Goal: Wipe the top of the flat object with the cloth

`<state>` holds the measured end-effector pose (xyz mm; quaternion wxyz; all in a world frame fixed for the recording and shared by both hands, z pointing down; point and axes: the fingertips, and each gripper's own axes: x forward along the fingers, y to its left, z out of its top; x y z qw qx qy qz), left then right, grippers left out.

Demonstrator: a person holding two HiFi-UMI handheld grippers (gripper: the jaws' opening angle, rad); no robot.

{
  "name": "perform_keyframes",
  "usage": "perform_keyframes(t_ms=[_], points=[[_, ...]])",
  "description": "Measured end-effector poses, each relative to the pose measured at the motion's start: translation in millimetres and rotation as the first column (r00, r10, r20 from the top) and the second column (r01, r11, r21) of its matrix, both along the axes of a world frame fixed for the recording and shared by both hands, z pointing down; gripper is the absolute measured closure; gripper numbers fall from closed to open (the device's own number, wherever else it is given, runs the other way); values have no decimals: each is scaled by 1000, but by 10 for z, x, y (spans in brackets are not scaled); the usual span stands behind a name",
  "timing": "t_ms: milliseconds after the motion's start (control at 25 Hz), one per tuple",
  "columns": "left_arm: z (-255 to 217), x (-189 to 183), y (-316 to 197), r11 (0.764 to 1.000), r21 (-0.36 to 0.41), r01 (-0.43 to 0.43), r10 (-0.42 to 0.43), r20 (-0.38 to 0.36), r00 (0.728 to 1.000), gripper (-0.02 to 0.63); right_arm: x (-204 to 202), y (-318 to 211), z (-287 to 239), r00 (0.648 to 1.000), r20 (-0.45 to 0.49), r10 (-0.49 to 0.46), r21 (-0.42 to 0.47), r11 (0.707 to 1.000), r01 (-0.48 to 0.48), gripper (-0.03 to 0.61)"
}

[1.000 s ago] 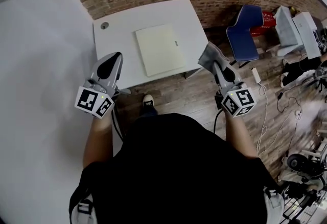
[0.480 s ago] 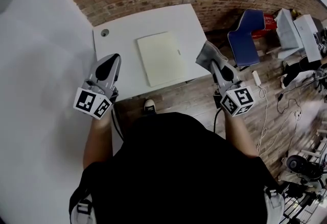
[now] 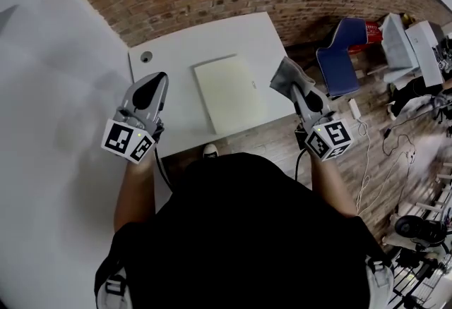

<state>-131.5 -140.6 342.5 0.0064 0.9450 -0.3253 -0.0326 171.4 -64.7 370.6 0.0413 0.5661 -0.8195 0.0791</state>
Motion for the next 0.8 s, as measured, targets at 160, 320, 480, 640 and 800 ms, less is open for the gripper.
perform_keyframes(t_ms=[160, 320, 480, 640, 800], points=[[44, -134, -252, 1000, -20, -10, 10, 1, 1000, 612, -109, -242, 26, 1000, 3, 5, -1, 1000, -5, 569], [115, -207, -440, 999, -31, -30, 30, 1, 1000, 612, -270, -431, 85, 1000, 0, -3, -4, 1000, 3, 569], [196, -208, -564, 996, -56, -63, 63, -13, 998, 612, -380, -559, 110, 1000, 1, -1, -5, 1000, 1, 569], [189, -232, -655, 996, -55, -76, 75, -11, 997, 612, -443, -631, 91, 1000, -2, -1, -8, 1000, 1, 569], [196, -250, -712, 995, -52, -85, 85, -4, 996, 612, -455, -677, 147, 1000, 9, 3, -3, 1000, -3, 569]])
